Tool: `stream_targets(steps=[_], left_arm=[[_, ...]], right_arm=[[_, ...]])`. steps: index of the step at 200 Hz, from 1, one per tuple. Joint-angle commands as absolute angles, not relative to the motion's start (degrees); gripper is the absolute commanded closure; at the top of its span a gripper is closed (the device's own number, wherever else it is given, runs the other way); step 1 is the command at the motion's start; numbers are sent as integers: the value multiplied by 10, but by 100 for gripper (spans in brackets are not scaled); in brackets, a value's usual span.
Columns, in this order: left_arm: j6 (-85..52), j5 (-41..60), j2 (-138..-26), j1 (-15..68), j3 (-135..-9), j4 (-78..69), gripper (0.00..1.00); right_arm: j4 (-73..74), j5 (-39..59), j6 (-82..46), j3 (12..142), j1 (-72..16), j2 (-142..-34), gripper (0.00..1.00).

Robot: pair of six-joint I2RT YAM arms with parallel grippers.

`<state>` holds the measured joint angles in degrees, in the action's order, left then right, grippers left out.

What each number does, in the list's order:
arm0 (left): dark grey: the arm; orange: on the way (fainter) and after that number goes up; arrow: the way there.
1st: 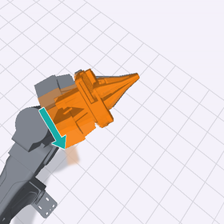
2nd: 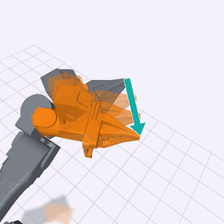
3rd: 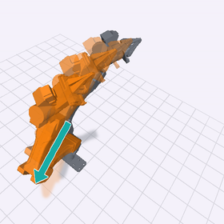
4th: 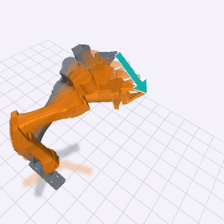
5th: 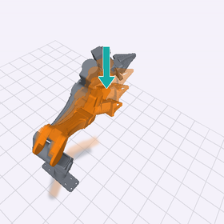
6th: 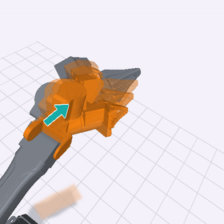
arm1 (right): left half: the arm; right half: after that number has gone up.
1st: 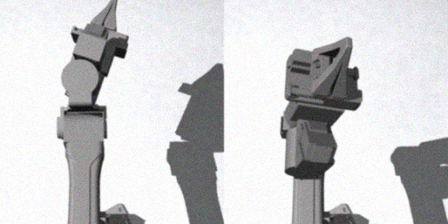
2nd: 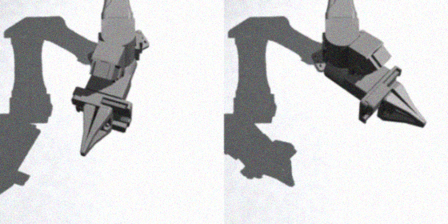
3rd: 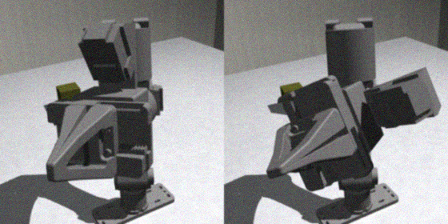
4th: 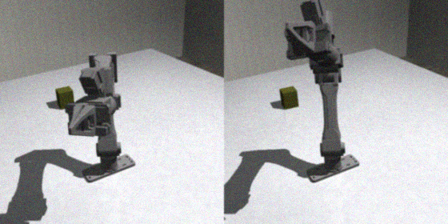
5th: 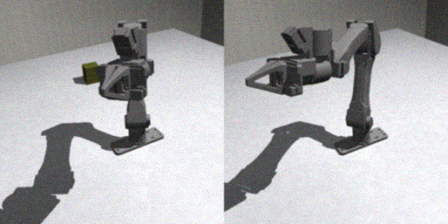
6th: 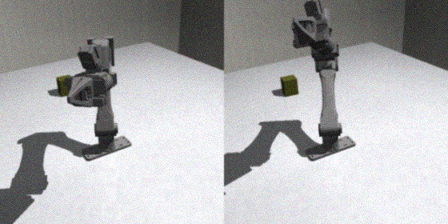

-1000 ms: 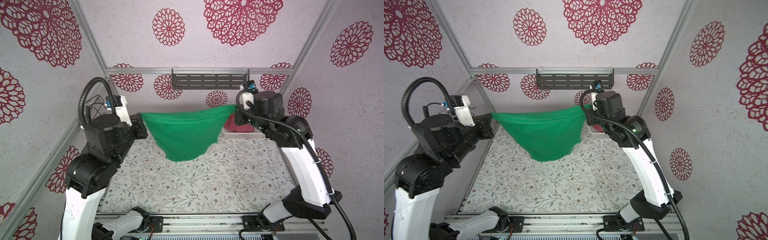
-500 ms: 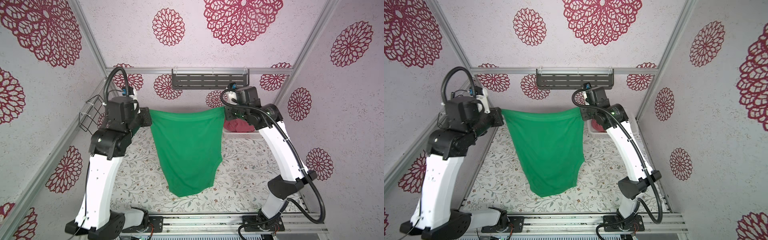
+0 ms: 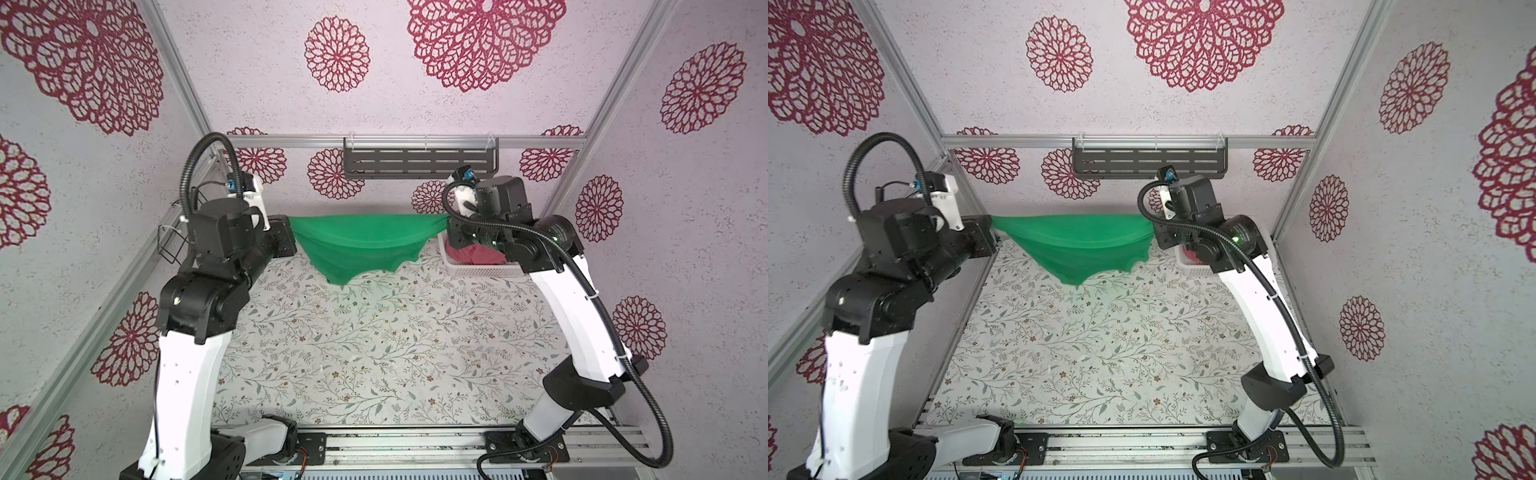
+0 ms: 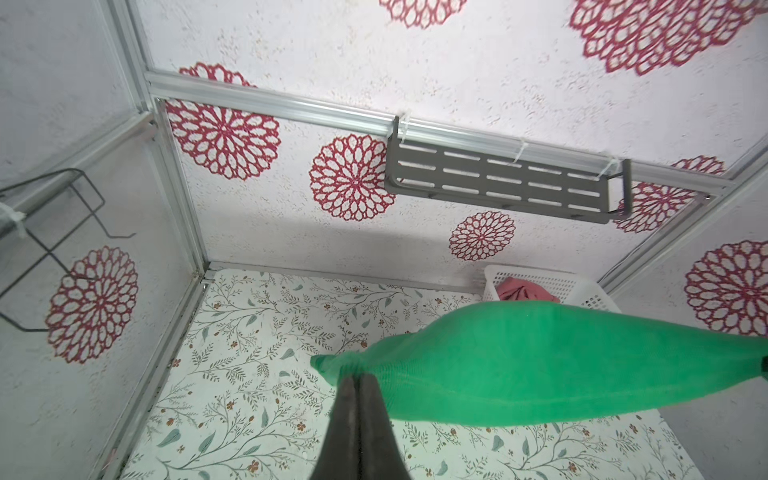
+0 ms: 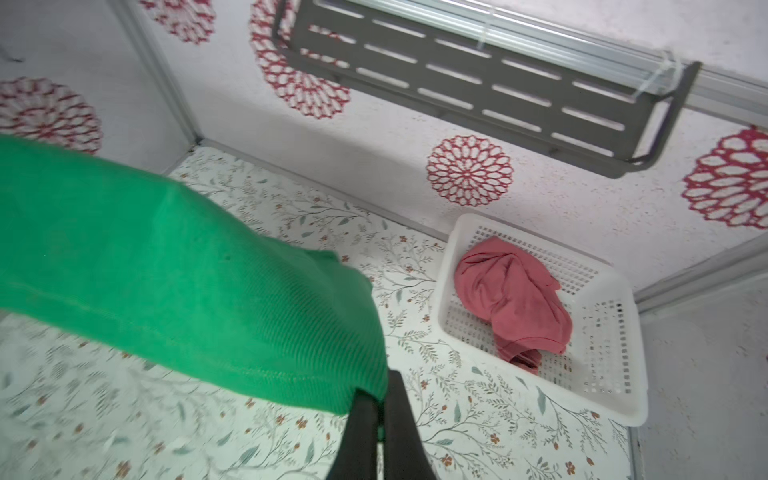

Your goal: Fold and stack the tank tops

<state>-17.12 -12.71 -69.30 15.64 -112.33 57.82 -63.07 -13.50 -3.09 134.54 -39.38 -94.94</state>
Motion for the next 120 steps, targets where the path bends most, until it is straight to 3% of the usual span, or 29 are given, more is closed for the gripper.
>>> stream_targets(steps=[1,68,91,120], left_arm=[[-162,-170,-655,168,-1125,608,100],[-142,-170,-627,165,-1178,690,100],[-130,-128,-666,134,-1152,688,100],[-142,-44,-729,58,-1064,619,100]], right_arm=[[-670,-160,-46,1315,-442,-908,100],[-574,-127,-68,1220,-503,-840,100],[-562,-163,-79,1205,-466,-859,100],[-500,-85,-105,1144,-395,-882,100]])
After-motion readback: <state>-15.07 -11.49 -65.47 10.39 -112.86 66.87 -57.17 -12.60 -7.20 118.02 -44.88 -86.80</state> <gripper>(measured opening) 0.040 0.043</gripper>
